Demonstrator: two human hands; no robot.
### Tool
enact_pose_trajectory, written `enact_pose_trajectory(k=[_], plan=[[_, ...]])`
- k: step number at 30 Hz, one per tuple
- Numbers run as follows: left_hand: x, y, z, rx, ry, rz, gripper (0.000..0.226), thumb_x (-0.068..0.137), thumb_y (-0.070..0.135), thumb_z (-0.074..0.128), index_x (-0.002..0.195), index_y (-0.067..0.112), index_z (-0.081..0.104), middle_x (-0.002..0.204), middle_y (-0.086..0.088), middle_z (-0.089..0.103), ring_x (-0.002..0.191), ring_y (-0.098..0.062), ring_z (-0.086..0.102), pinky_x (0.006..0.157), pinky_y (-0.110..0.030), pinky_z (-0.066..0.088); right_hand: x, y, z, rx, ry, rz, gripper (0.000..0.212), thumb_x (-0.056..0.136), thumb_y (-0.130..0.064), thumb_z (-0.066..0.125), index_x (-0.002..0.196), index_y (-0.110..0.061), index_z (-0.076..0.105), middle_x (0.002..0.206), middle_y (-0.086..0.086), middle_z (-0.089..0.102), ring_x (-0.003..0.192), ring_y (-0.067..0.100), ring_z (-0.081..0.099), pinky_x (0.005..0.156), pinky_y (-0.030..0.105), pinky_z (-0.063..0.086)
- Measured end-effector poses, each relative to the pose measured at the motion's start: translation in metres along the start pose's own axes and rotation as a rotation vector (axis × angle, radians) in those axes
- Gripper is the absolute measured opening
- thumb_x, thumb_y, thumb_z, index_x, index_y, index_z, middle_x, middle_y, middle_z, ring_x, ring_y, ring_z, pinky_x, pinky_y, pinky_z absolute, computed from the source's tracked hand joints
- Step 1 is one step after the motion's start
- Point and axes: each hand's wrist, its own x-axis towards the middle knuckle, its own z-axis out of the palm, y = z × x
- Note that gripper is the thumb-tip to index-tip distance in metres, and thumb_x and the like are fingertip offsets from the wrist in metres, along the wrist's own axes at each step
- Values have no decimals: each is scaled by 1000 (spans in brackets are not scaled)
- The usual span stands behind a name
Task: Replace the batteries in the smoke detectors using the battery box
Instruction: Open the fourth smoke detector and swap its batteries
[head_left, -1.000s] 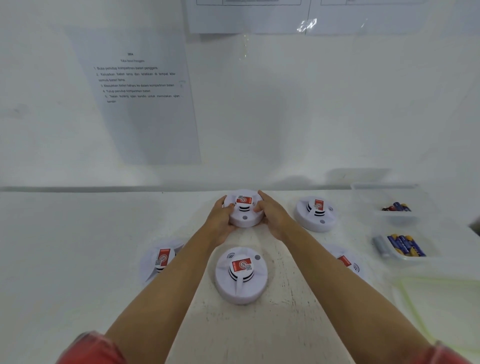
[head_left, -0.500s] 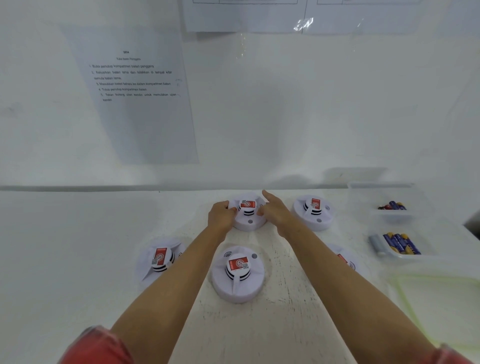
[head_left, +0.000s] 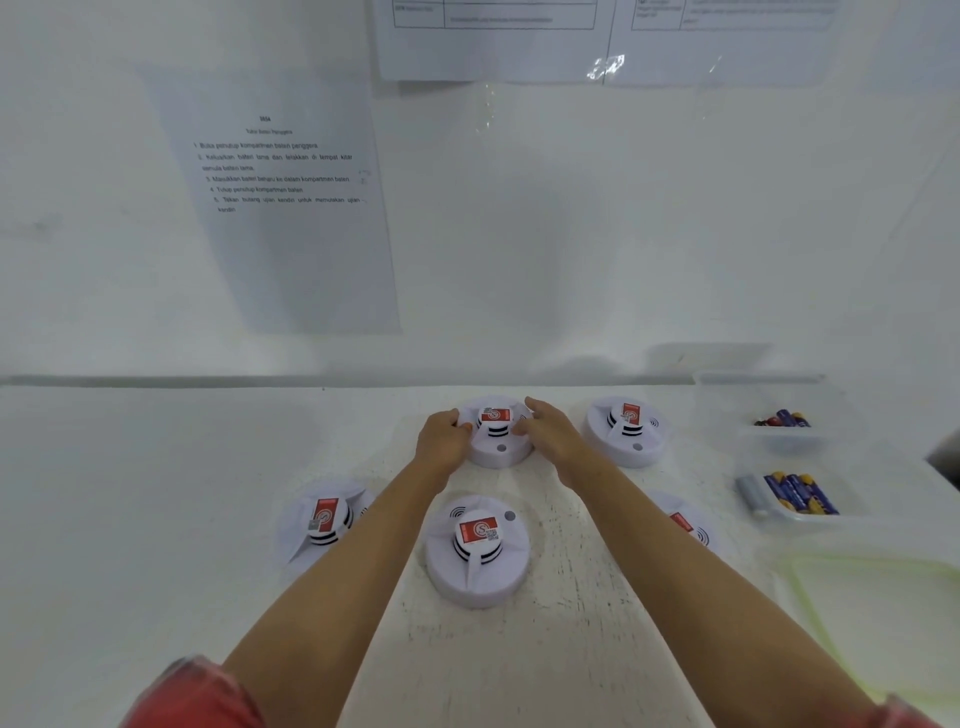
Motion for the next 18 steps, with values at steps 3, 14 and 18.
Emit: enact_pose_trajectory(k=[3, 14, 18], plan=[[-8, 2, -8, -54, -9, -24, 39, 98, 11, 43, 136, 2, 45, 140, -11, 45, 130, -26, 40, 104, -33, 35, -8, 1, 1, -44, 66, -51, 60, 90, -13, 49, 145, -20, 26, 153, 5, 24, 140, 24, 24, 114, 39, 24], [-60, -13, -36, -253, 62, -89, 15, 95, 16, 49, 101, 9, 61, 85, -5, 53, 76, -20, 48, 72, -27, 38, -73, 8, 9, -23, 184, -216, 39, 85, -8, 52, 124, -14, 53, 130, 1, 51, 116, 16, 48, 97, 29, 38], [-97, -28, -36, -254, 89, -100, 30, 96, 17, 48, 123, 4, 56, 116, -12, 55, 111, -26, 51, 92, -33, 41, -100, 24, 16, 27, 164, -164, 29, 85, -6, 47, 112, -11, 58, 115, 0, 56, 107, 16, 50, 92, 28, 38]])
